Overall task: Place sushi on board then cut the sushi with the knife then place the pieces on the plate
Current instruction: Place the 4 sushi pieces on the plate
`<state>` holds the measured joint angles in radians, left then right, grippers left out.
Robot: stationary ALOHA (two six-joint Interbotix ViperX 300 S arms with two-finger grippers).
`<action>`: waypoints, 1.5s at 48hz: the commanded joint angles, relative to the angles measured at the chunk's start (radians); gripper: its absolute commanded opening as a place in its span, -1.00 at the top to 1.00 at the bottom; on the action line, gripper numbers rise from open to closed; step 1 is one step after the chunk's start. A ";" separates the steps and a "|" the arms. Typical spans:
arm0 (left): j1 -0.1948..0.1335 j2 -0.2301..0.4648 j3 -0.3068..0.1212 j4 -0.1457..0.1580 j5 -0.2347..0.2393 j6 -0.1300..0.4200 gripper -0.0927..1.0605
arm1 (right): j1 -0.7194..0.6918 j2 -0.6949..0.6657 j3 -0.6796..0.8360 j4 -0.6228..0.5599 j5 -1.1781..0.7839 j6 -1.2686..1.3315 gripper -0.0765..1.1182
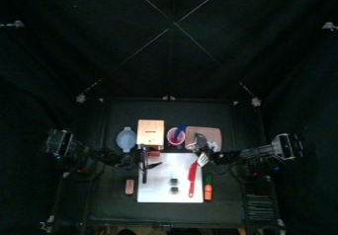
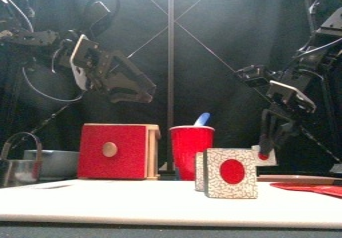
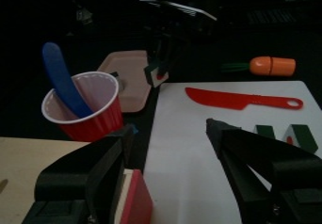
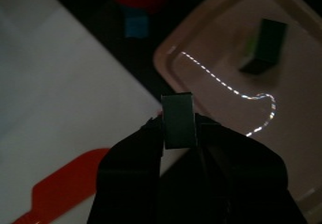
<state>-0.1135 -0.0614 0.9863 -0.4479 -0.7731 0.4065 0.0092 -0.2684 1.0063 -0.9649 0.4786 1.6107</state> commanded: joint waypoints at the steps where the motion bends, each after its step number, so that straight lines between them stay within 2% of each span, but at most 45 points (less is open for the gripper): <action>1: 0.005 -0.003 -0.009 0.000 -0.005 0.002 -0.82 | -0.046 -0.029 -0.006 0.003 0.025 0.003 -0.12; 17: 0.005 -0.002 -0.005 0.000 -0.005 -0.002 -0.82 | -0.225 -0.009 0.009 0.029 0.101 0.005 -0.12; 40: 0.008 -0.002 -0.005 0.000 -0.005 0.003 -0.82 | -0.380 0.074 -0.023 -0.057 -0.020 0.009 -0.13; 47: 0.008 -0.002 -0.005 0.000 -0.005 0.002 -0.82 | -0.391 0.110 -0.037 -0.064 -0.043 0.008 -0.17; 60: 0.008 -0.003 0.000 0.000 -0.005 0.000 -0.82 | -0.385 0.135 -0.043 -0.071 -0.028 0.005 -0.39; 72: 0.008 -0.002 -0.005 0.000 -0.005 0.000 -0.82 | -0.359 0.064 -0.035 -0.041 0.044 0.003 -0.48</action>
<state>-0.1089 -0.0583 0.9956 -0.4479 -0.7731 0.4080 -0.3666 -0.1549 0.9787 -1.0109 0.5001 1.6153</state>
